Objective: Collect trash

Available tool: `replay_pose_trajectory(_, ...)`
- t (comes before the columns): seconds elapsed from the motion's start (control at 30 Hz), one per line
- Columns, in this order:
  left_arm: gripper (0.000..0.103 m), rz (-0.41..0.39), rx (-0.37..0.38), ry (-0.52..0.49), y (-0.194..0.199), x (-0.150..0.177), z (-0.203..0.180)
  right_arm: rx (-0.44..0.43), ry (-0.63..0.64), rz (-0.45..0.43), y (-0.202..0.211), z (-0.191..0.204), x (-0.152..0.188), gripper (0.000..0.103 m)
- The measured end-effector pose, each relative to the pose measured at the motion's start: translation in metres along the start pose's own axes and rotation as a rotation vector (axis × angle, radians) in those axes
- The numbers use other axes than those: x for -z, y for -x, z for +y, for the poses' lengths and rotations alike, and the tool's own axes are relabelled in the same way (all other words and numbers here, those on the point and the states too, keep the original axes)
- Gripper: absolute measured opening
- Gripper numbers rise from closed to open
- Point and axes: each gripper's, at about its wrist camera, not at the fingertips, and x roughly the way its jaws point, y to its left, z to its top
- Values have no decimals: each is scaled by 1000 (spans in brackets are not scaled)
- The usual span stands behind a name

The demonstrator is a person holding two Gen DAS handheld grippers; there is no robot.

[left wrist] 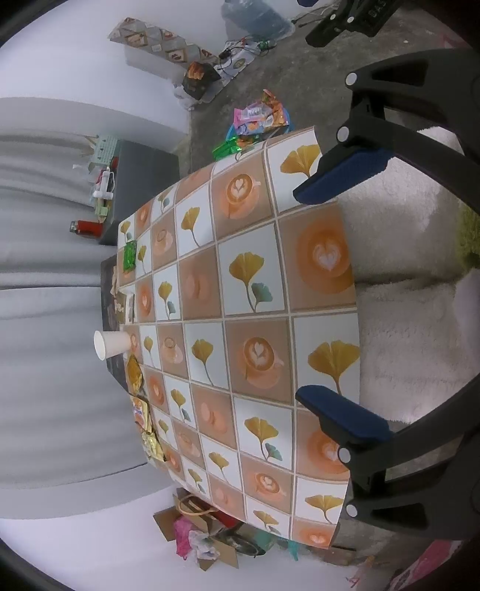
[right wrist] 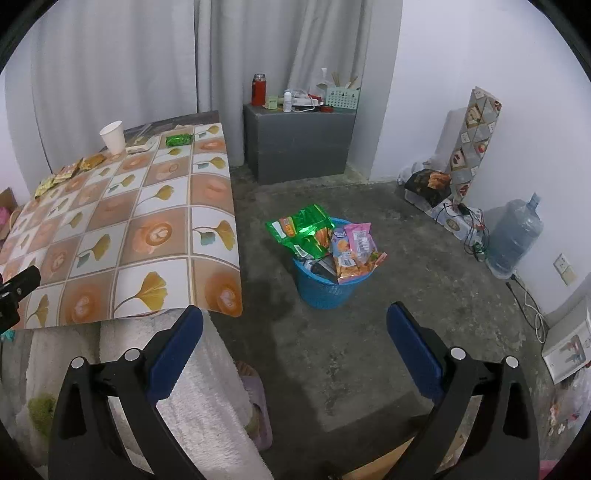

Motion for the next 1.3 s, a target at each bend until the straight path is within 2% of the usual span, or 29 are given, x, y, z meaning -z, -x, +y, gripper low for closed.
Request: replay_pose_trajectory(1.3,94,11,35,-19,2,2,-10,6,0,-4,0,0,-1,97)
